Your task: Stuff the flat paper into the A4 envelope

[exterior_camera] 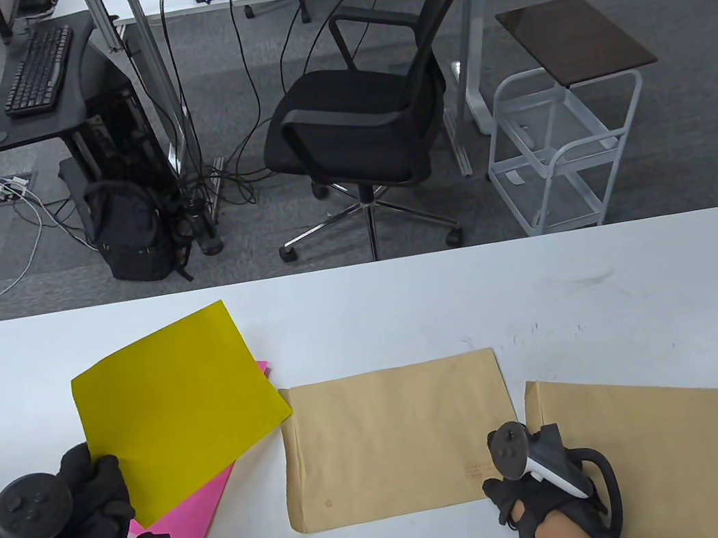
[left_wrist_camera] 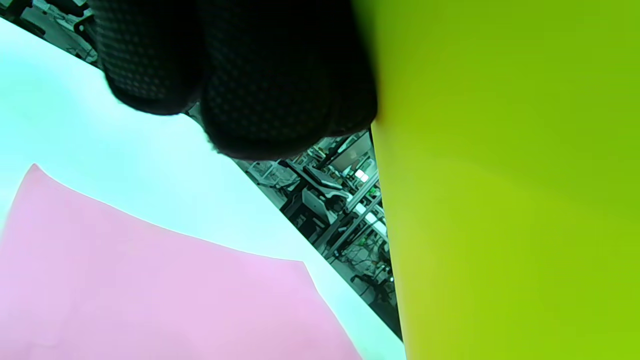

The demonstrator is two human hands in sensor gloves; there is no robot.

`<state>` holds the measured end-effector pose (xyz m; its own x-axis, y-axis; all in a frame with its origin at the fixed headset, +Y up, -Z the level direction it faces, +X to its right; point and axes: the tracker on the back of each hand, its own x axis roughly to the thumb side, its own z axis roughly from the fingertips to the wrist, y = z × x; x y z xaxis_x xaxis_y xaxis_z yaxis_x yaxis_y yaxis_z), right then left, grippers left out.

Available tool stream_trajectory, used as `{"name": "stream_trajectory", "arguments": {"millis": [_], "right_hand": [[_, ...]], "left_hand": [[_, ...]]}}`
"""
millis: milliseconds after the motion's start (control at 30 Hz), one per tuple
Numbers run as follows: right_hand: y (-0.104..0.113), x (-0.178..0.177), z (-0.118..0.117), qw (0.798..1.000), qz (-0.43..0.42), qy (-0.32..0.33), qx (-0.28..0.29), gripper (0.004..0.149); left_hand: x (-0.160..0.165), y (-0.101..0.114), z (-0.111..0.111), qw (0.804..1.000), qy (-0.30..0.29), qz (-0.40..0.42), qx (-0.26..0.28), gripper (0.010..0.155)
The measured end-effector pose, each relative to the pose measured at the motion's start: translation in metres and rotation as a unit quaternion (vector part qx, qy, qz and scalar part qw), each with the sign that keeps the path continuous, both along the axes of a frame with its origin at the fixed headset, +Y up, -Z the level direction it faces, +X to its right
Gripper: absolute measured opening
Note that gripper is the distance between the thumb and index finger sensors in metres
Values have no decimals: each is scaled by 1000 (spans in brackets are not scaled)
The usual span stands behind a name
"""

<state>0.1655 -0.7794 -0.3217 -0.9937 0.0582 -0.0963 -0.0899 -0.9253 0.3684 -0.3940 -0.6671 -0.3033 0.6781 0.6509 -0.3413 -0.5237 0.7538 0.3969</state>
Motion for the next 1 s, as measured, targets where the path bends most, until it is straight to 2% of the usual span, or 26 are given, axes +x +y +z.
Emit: {"name": "stream_trajectory", "arguments": {"millis": [133,1000], "right_hand": [[0,0,0,1000,0,0,0,70],[0,0,1,1000,-3,2,-9,71]], "left_hand": [[-4,-5,-1,1000,3,24,-7,44],[-10,-7,-3,1000,-10,6,-14,43]]}}
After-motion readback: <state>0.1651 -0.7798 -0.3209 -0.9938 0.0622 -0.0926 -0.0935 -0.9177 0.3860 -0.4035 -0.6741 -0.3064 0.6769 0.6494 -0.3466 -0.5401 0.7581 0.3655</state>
